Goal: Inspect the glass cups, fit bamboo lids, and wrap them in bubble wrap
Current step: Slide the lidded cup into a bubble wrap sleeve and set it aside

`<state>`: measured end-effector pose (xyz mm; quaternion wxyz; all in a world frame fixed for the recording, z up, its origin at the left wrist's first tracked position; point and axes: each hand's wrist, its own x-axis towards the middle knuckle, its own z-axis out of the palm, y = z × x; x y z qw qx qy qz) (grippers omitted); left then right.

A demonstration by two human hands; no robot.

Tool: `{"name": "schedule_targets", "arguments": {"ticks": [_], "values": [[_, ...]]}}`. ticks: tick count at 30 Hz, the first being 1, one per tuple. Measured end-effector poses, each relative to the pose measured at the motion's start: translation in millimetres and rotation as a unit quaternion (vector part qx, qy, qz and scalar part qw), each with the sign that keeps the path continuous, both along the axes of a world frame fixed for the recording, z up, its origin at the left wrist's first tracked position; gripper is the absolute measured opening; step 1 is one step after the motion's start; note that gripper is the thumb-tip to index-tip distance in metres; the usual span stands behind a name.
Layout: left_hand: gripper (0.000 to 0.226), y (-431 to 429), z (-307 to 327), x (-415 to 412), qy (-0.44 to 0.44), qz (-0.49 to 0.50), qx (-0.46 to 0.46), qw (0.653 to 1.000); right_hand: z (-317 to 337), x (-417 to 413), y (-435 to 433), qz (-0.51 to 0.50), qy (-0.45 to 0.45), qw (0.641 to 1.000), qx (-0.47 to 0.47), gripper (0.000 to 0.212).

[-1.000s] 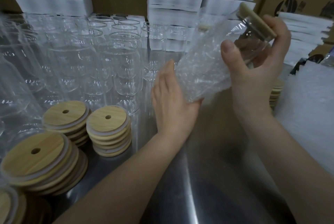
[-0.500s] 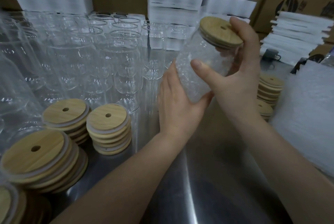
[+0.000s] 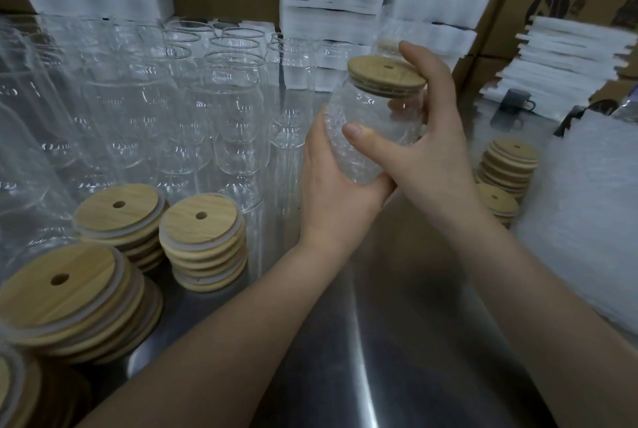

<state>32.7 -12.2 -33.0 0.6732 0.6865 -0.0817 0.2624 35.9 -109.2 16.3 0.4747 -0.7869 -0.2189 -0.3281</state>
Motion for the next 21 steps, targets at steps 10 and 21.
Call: {"name": "schedule_targets", "arguments": {"ticks": [10,21], "values": [[0.088,1.7,4.0,1.1,0.008,-0.034,-0.063,0.997,2.0,-1.2,-3.8,0.023,0.061,0.998,-0.014,0.073],[0.093,12.3,6.0,2.5,-0.004,-0.087,-0.064,0.994,11.1,9.4,-14.1,0.084,0.125,0.977,0.153,0.038]]}}
